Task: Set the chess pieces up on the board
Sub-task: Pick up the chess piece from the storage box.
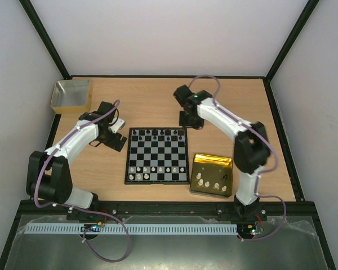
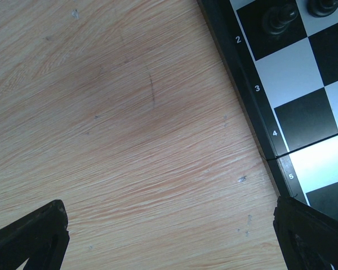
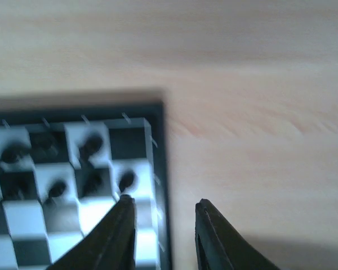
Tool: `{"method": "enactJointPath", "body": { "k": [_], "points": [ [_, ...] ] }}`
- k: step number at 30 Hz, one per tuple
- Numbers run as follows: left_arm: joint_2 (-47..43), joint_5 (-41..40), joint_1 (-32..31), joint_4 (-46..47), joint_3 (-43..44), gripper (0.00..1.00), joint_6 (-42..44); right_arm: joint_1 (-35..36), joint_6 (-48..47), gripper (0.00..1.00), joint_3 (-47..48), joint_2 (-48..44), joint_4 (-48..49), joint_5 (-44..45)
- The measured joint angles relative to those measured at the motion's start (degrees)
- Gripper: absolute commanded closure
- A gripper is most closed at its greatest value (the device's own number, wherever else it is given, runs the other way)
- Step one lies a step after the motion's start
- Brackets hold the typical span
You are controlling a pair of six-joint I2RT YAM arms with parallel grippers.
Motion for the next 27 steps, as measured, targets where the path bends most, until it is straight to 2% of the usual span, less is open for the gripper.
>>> {"method": "enactJointPath", "body": {
  "k": [7,11,17,27],
  "points": [
    [0.0,0.15,0.0,0.02,0.0,0.01,0.02,-0.17,6.01,0.68,-26.97,-28.17,0.83,0.5],
    [0.0,0.24,0.0,0.0,0.0,0.01,0.02,-0.15,9.84,0.64,-42.36,-40.48,0.96,-0.04],
    [0.04,0.24,0.0,0.0,0.0,0.01,0.02,-0.74,14.43,0.64,-55.49,-46.34,1.6,-1.73],
    [0.07,0.22,0.0,0.0,0.0,0.01,0.02,-2.84,17.16,0.64,-61.16,-51.98,2.78,-1.92]
  ]
}}
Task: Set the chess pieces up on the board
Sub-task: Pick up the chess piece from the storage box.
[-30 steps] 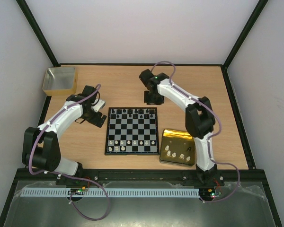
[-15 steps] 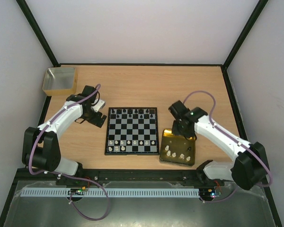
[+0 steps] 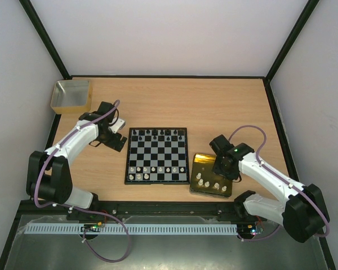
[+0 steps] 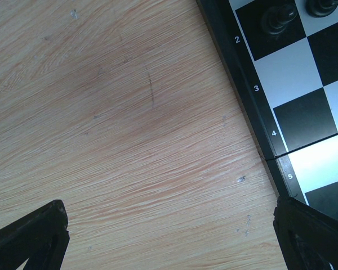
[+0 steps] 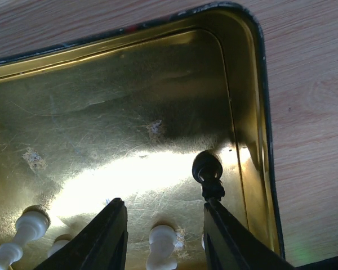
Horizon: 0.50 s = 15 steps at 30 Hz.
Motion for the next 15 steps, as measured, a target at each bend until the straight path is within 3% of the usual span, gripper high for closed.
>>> {"method": "enactJointPath", "body": {
  "k": [15],
  "points": [
    [-0.02,0.04,0.0,0.0,0.0,0.01,0.0,-0.2,3.15,0.61,0.22,0.9,-0.39,1.38]
  ]
}}
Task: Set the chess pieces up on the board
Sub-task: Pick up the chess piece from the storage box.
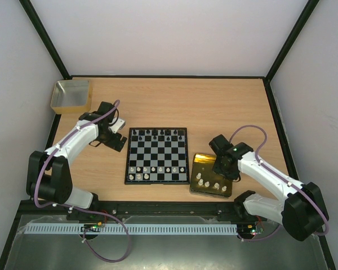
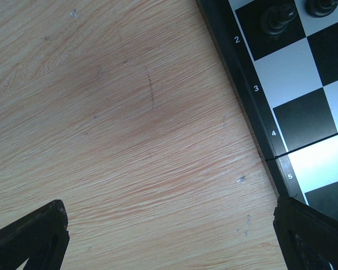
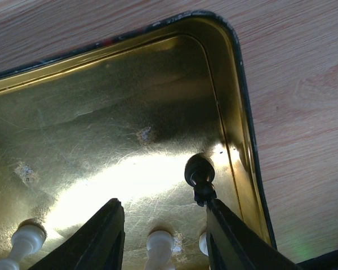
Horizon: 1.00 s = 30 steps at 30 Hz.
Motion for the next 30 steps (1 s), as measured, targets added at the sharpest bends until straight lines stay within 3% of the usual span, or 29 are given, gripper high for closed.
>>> {"method": "enactJointPath", "body": {
  "k": [9,30],
  "points": [
    [0.0,0.46,0.0,0.0,0.0,0.01,0.04,0.0,0.22,0.61,3.5,3.37,-2.34,2.34],
    [-1.09,1.62,0.0,0.0,0.0,0.01,0.35,0.0,2.23,0.61,0.55,5.03,-2.43,0.2]
  ]
}}
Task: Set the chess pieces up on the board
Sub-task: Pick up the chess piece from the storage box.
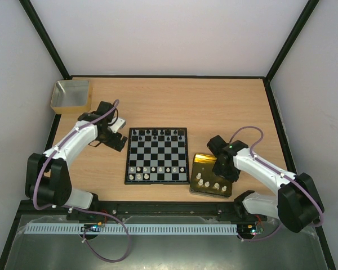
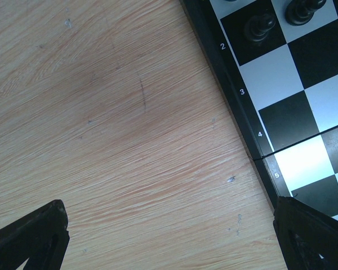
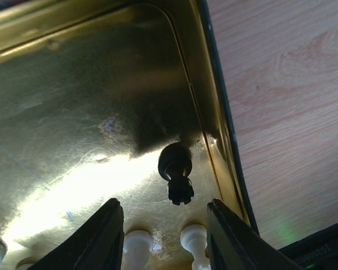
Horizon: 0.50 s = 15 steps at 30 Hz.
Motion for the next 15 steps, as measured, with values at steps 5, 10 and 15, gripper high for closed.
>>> {"method": "enactJointPath", "body": {
  "k": [5,10,15],
  "points": [
    [-0.04,0.13,0.0,0.0,0.0,0.01,-0.02,0.0,1.22,0.63,-1.62,0.0,1.38,-0.79],
    [-0.04,0.15,0.0,0.0,0.0,0.01,-0.02,0.0,1.86,0.68,-2.43,0.26,3.43,-0.96],
    [-0.04,0.31,0.0,0.0,0.0,0.01,0.0,0.0,2.05,0.72,-2.8,0.81,4.39,-0.76]
  ]
}}
